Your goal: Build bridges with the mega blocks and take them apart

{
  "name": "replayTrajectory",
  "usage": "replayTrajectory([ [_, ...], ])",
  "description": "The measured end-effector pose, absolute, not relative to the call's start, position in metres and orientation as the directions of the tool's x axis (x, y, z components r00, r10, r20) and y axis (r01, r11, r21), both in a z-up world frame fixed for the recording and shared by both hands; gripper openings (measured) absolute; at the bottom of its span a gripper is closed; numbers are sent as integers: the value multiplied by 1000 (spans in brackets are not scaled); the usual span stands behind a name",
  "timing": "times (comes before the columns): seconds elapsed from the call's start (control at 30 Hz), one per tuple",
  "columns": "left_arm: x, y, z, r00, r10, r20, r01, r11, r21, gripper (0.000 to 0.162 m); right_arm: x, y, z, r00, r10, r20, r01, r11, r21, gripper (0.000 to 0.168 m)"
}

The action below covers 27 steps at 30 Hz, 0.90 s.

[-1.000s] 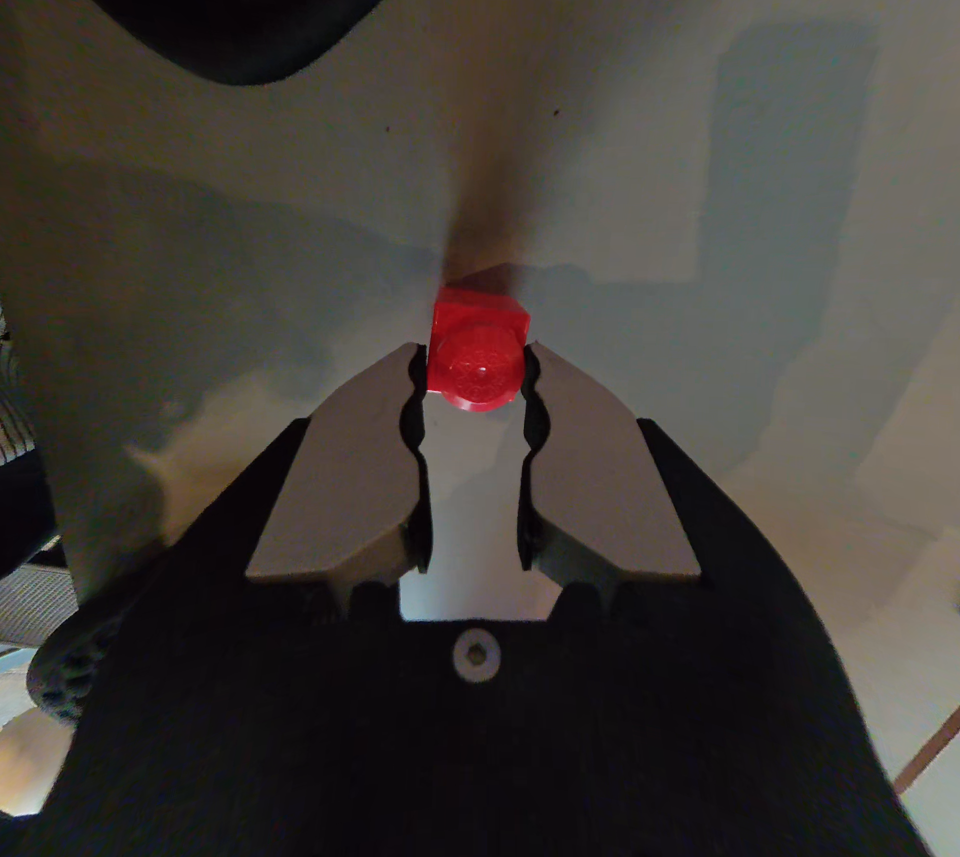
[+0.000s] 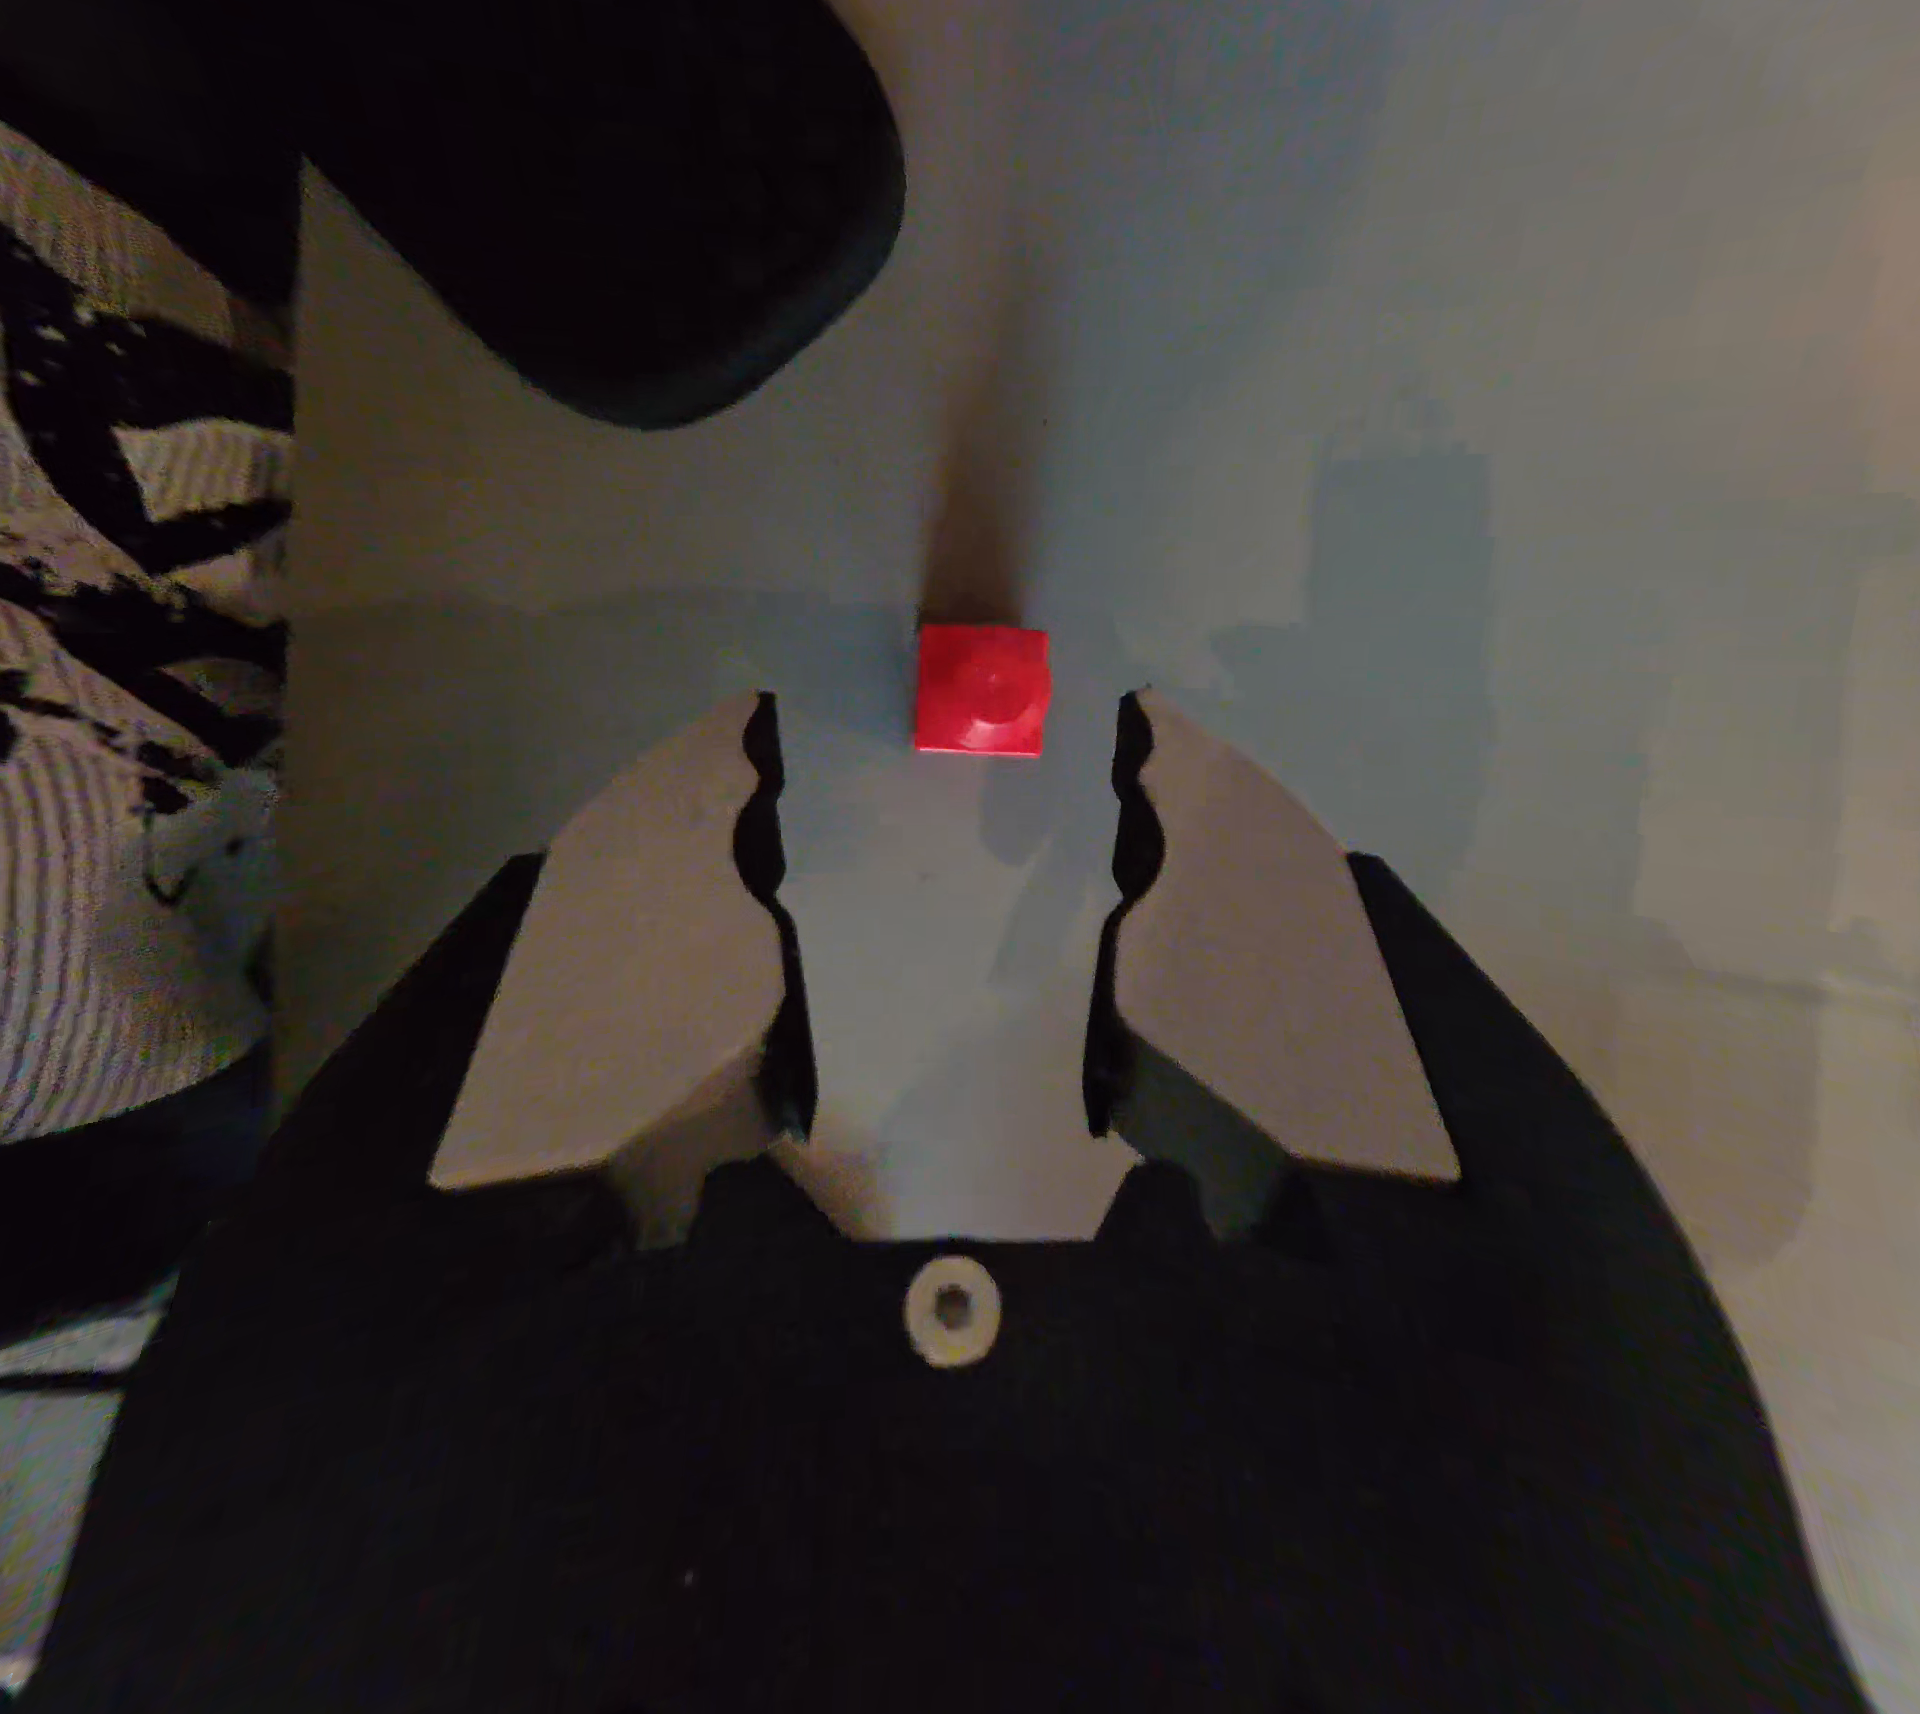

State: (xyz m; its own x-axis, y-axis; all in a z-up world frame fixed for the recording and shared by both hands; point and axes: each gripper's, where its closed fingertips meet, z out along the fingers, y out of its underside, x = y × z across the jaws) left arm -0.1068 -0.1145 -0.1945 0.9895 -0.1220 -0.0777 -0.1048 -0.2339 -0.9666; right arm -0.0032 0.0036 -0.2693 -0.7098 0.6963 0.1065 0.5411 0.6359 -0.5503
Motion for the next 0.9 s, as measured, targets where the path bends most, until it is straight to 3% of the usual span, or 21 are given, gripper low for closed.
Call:
replayTrajectory([
  [0.2, -188, -141, -178, 977, 75, -199, -165, -325, -931, 53, 11, 29, -257, -619, 772, 146, 527, 545, -652, 61],
  [0.5, -325, -168, -199, 938, 273, -215, -32, -549, -835, 51, 11, 52, -252, -544, 829, 126, 498, 440, -747, 60],
  [0.7, -385, -156, -238, 927, 219, -304, -63, -708, -703, 57, 12, 52, -253, -553, 824, 127, 488, 444, -752, 59],
  [0.9, -398, -129, -249, 924, -64, -376, -304, -718, -627, 55, 12, 52, -249, -551, 824, 128, 474, 436, -765, 59],
])
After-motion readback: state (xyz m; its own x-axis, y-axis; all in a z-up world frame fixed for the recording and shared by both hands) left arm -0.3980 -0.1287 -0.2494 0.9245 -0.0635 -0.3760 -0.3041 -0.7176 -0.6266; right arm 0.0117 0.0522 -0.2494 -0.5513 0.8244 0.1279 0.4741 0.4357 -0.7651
